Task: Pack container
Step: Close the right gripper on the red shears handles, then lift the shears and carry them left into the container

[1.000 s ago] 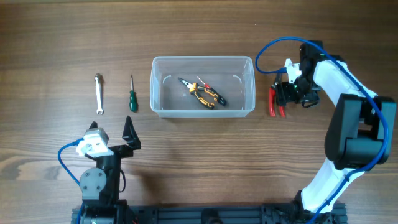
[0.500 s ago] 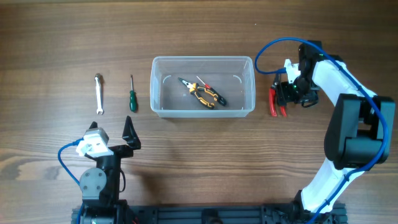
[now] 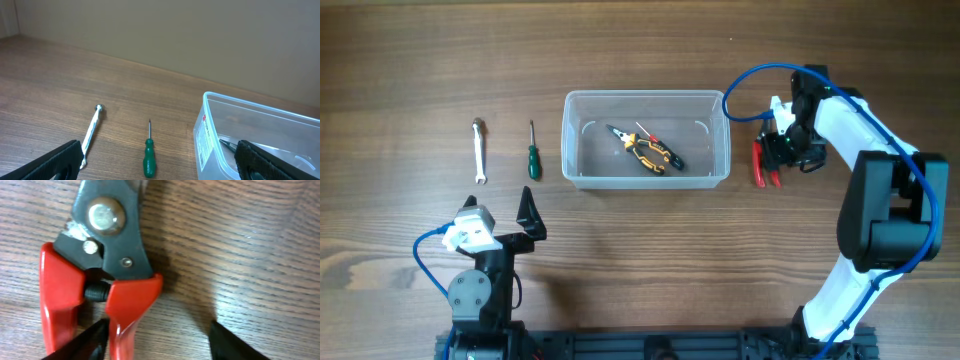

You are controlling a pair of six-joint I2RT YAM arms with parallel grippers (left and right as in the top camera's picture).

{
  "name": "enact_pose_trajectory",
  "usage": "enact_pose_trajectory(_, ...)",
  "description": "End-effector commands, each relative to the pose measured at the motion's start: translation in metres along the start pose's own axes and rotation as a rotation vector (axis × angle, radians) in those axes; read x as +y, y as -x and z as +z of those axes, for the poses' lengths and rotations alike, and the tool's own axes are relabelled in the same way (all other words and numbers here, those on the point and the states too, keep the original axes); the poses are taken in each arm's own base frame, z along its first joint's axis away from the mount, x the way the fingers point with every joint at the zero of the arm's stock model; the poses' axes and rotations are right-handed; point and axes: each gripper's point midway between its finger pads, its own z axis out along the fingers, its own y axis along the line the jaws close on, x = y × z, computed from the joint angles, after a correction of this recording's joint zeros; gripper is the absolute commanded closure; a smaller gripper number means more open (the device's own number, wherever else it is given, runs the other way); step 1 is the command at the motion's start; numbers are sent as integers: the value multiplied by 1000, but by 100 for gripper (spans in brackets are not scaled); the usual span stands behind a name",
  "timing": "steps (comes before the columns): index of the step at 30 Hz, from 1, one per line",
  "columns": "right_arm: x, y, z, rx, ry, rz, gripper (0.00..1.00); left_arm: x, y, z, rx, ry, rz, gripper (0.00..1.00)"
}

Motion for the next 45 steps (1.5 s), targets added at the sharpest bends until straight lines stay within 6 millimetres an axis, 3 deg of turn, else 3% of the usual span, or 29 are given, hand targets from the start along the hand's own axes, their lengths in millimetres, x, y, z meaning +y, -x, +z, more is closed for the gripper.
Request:
enact_pose_trajectory(1, 0, -7, 14, 46, -12, -8, 43, 1, 0, 0, -6, 0, -6, 0)
enact_pose_trajectory(8, 0, -7, 14, 49, -11, -7, 67, 1, 0, 0, -6, 0, -6, 0)
enact_pose_trajectory(14, -1, -1, 10, 35, -14, -5, 78, 1, 0, 0, -6, 0, -6, 0)
enact_pose_trajectory(19, -6, 16, -7, -3, -23, -6, 89, 1, 0, 0, -6, 0, -6, 0)
enact_pose_trajectory(22, -10, 31, -25, -40, -32, -8, 96, 1, 0, 0, -6, 0, -6, 0)
enact_pose_trajectory(29, -24, 68, -84, -143, -83, -34, 96, 1, 0, 0, -6, 0, -6, 0)
enact_pose_trajectory(35, -24, 88, -152, -237, -109, -69, 96, 1, 0, 0, -6, 0, -6, 0)
enact_pose_trajectory(38, 4, 99, -190, -317, -57, -166, 96, 1, 0, 0, -6, 0, -6, 0)
enact_pose_trajectory(41, 55, 101, -223, -391, -17, -380, 96, 1, 0, 0, -6, 0, -6, 0)
enact_pose_trajectory(45, 107, 93, -226, -378, -9, -595, 96, 1, 0, 0, -6, 0, -6, 0)
